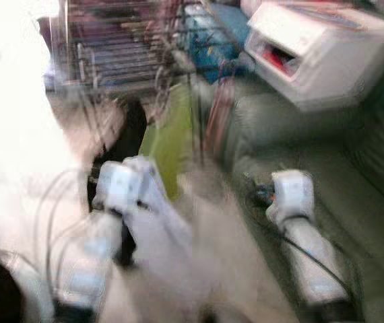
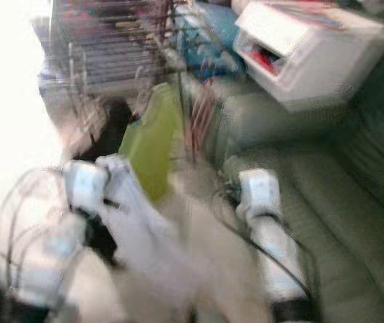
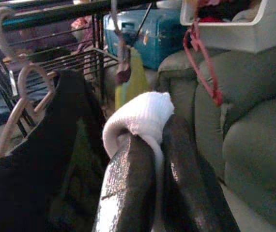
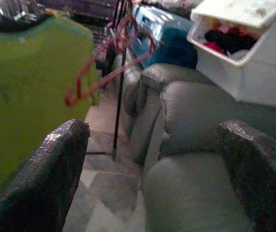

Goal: Hang hanger

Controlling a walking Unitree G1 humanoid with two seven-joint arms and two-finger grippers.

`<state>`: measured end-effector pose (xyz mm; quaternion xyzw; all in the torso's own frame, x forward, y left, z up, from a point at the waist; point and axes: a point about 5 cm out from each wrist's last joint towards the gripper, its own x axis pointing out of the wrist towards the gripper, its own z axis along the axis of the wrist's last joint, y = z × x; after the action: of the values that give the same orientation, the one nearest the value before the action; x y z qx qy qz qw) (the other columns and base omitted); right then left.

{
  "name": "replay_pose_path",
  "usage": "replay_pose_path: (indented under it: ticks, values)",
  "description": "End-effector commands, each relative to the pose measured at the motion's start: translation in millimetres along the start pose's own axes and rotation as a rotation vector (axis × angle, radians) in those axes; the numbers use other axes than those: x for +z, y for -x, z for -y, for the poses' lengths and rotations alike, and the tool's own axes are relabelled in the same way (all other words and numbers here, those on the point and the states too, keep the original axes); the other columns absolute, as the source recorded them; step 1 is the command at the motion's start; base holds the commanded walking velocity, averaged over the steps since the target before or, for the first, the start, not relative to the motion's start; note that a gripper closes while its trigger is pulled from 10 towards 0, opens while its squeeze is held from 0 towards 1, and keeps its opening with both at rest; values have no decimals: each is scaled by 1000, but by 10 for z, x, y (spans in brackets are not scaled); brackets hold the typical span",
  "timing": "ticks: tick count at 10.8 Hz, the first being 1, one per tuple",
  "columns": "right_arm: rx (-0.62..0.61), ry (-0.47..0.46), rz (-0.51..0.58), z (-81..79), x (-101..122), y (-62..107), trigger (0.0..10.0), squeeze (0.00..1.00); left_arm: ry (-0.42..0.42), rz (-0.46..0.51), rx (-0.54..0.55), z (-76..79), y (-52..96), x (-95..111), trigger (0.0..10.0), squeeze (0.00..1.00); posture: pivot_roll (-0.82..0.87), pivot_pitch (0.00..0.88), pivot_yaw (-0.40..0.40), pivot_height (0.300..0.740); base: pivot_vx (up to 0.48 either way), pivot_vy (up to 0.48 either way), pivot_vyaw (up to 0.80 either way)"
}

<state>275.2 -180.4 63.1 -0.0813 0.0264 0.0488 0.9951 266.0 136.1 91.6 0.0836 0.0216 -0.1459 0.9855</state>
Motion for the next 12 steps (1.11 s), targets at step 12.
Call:
replay_pose_path:
  ticks: [12]
  values:
    - [-148, 18, 8, 66, 70, -147, 10000, 0, -73, 18, 2, -80, 49, 80, 10000, 0, -15, 11, 10, 740, 294, 0, 0]
